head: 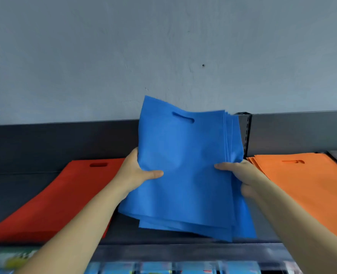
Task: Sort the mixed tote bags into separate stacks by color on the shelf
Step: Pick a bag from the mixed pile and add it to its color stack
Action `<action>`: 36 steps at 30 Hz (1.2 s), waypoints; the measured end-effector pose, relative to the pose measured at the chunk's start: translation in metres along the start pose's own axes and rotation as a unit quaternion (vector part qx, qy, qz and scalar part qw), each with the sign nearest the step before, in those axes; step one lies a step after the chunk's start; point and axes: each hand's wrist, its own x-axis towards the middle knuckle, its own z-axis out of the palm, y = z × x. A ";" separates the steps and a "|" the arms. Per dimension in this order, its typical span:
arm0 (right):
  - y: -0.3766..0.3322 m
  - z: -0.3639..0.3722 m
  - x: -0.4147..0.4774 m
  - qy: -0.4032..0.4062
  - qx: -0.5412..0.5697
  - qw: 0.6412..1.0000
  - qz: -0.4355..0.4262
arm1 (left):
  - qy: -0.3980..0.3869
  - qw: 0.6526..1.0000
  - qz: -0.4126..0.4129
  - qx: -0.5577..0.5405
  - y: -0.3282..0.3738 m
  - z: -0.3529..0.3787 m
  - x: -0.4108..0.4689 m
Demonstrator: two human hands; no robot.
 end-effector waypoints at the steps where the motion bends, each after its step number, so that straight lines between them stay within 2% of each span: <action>1: -0.004 0.004 -0.001 0.018 0.016 0.999 -0.025 | 0.006 1.000 0.015 0.012 0.001 0.002 0.002; 3: -0.013 0.008 -0.004 0.037 0.041 0.995 -0.082 | 0.020 0.999 0.028 -0.012 0.006 0.004 0.006; 6: -0.030 0.009 -0.009 0.043 0.060 0.982 -0.173 | 0.009 0.989 0.010 -0.147 0.019 -0.007 0.013; 9: -0.040 0.010 -0.016 0.009 0.051 0.974 -0.221 | 0.009 0.985 0.037 -0.167 0.027 -0.018 0.023; 12: -0.036 0.005 -0.020 -0.051 0.022 0.976 -0.208 | 0.024 0.985 0.034 -0.165 0.019 -0.015 0.024; 14: -0.026 -0.003 -0.020 -0.074 0.021 0.979 -0.188 | 0.006 0.988 0.009 -0.155 0.008 -0.012 0.017; 16: -0.018 -0.009 -0.019 -0.069 0.032 0.981 -0.180 | -0.009 0.988 -0.002 -0.154 -0.003 -0.006 0.010; 20: -0.016 0.001 -0.015 -0.062 0.047 0.975 -0.210 | 0.062 0.986 0.043 -0.149 -0.002 0.021 0.005; 23: -0.024 0.014 -0.015 -0.079 0.054 0.968 -0.230 | 0.079 0.987 0.078 -0.115 0.010 0.033 0.009; 25: -0.026 0.009 -0.014 -0.082 0.051 0.968 -0.231 | 0.088 0.985 0.073 -0.128 0.011 0.022 0.014; 30: -0.020 -0.009 -0.011 -0.079 0.028 0.976 -0.200 | 0.035 0.988 0.046 -0.140 0.003 -0.002 0.015; 36: -0.043 0.015 -0.012 -0.088 0.027 0.968 -0.232 | 0.075 0.972 0.049 -0.218 0.019 0.016 0.018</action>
